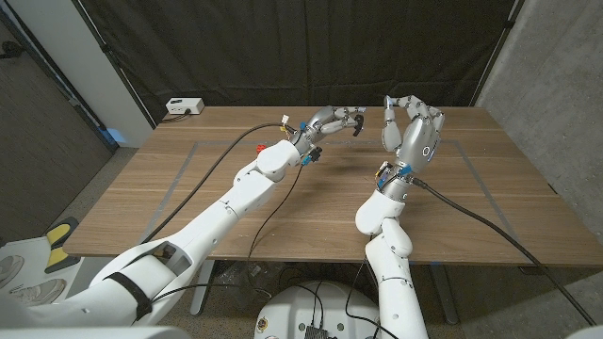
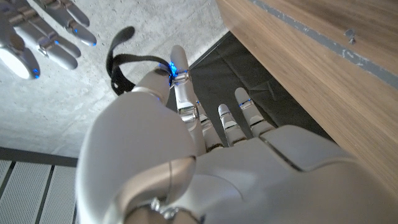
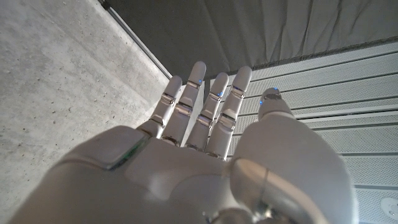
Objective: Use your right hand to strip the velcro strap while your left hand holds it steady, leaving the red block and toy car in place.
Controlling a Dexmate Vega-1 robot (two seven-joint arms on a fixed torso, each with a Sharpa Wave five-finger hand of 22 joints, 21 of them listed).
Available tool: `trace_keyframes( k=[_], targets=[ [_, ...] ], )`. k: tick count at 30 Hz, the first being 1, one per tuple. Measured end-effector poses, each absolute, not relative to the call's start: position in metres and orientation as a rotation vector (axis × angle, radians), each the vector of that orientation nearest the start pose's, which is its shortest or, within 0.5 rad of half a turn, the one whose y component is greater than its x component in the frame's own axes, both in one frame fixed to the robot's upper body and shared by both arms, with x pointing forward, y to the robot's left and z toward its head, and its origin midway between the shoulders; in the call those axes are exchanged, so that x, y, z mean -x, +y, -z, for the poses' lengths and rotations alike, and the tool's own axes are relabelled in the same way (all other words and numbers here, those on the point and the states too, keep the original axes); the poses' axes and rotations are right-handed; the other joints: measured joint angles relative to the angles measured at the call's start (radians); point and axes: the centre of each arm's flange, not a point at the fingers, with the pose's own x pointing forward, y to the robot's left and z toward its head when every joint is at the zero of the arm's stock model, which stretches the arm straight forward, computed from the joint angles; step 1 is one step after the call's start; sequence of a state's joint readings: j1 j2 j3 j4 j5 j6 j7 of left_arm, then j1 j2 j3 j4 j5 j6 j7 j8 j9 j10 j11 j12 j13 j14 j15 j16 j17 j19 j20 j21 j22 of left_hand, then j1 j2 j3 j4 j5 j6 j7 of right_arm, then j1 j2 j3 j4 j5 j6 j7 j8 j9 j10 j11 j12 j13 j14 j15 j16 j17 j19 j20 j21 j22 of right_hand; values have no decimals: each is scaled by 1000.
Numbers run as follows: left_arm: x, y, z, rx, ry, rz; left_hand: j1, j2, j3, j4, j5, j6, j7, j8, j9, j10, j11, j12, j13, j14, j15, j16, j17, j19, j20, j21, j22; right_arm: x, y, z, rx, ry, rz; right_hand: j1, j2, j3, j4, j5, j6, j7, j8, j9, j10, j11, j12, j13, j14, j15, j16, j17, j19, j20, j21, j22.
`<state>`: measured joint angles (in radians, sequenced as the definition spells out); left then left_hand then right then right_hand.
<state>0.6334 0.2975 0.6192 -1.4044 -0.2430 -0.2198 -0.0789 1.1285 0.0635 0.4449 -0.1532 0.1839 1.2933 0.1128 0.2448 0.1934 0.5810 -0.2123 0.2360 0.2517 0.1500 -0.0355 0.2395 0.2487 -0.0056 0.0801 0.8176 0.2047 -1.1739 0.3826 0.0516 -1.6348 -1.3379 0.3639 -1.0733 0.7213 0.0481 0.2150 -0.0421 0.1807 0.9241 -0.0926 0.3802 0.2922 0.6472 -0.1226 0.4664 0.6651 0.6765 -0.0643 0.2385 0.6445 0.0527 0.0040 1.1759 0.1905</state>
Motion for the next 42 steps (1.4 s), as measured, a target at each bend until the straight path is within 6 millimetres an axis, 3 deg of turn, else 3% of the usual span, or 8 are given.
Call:
trace_keyframes(
  k=[6, 18, 28, 37, 42],
  targets=[
    [-615, 56, -59, -280, -809, 529, -4, -4, 0, 0, 0, 0, 0, 0, 0, 4, 4, 0, 2, 0, 0, 0, 0, 5, -5, 4, 0, -485, -166, 25, 558, -1104, 967, -38, -38, -22, -1, 0, -24, 0, -7, 0, -16, 3, -5, 0, -22, 2, 0, 11, -7, 7, -4, 0],
    [-618, 49, -66, -220, -836, 507, -4, -4, 4, 4, 0, 0, 0, 0, 0, 5, 5, 0, 2, 0, 0, 0, 0, 15, -14, 11, -5, -485, -160, 22, 673, -990, 803, -56, -56, -36, -3, 19, -30, -6, -14, 3, -21, 8, -5, 5, -33, 2, 0, 11, -17, 22, -11, 0],
    [-619, 42, -73, -203, -853, 514, -4, -4, 4, 4, 0, 0, 0, 0, 0, 5, 5, 0, 2, 0, 0, 0, 0, 14, -14, 15, -5, -490, -154, 20, 732, -926, 727, -36, -75, -27, -20, 31, -26, -2, -14, 3, -21, 8, -5, 9, -33, 2, 0, 9, -20, 30, -15, 0],
    [-622, 37, -73, -209, -848, 527, -9, -9, 11, 5, 0, 0, 0, 0, 0, 5, 5, 0, 2, 0, 0, 0, 0, 14, -14, 15, -5, -496, -151, 18, 746, -903, 686, -27, -70, -27, -31, 46, -18, 2, -10, 4, -17, 3, -5, 9, -33, 2, 6, 9, -20, 30, -15, 0],
    [-623, 36, -74, -214, -844, 532, -9, -9, 11, 5, 0, 0, 0, 0, 0, 5, 5, 0, 2, 0, 0, 0, 0, 14, -14, 19, -5, -498, -150, 17, 741, -905, 677, 4, -72, -12, -47, 66, 14, -9, 3, 8, 14, -15, 3, 14, -7, 2, 16, 8, -8, 34, -15, 0]
  ],
)
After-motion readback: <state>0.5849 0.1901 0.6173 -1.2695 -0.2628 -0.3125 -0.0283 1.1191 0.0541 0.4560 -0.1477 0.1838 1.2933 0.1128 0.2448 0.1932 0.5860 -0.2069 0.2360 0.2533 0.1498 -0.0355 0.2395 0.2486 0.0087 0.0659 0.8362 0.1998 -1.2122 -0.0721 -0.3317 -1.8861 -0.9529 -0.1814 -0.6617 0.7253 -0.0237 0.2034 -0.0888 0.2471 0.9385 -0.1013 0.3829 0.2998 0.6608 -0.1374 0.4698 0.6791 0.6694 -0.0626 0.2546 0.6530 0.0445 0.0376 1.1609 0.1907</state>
